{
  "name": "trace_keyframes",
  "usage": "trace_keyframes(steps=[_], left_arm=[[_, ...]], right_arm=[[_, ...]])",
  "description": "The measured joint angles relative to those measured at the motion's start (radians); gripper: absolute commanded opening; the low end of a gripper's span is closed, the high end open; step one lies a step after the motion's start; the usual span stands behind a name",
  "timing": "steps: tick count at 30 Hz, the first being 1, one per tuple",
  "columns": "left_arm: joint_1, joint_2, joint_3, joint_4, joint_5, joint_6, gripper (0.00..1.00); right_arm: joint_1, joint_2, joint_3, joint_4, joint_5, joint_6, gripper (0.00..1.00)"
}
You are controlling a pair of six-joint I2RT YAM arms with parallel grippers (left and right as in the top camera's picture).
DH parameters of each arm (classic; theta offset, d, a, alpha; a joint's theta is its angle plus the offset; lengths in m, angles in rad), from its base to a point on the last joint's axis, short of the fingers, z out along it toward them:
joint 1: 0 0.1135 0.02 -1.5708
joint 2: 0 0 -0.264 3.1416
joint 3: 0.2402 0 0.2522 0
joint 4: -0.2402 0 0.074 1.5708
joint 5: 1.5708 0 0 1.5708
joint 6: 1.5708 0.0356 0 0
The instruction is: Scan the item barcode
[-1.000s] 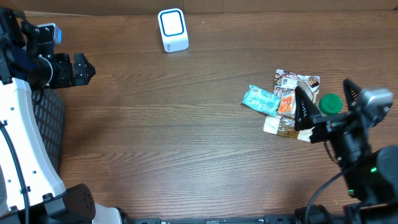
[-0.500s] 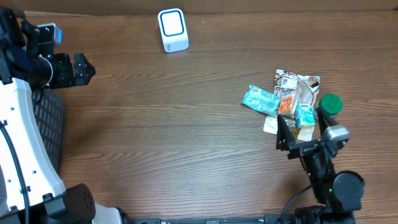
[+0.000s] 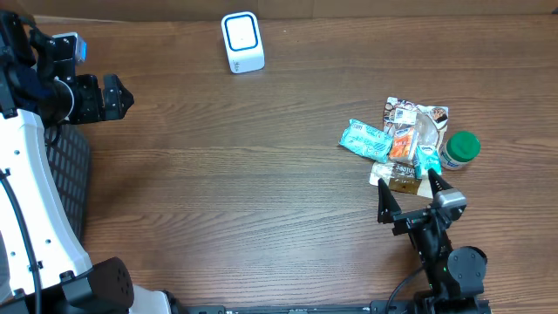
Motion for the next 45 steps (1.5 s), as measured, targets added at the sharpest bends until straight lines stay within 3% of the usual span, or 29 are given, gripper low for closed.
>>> trace_keyframes(steps=[35, 45], left_arm=[[0.0, 0.0, 0.0, 0.0, 0.0, 0.0, 0.99], [-0.141, -0.078, 0.0, 0.0, -0.004, 0.0, 1.0]], right_arm=[[0.0, 0.0, 0.0, -0.003, -0.001, -0.001, 1.0], [0.0, 0.0, 0.0, -0.003, 0.0, 0.0, 1.0]])
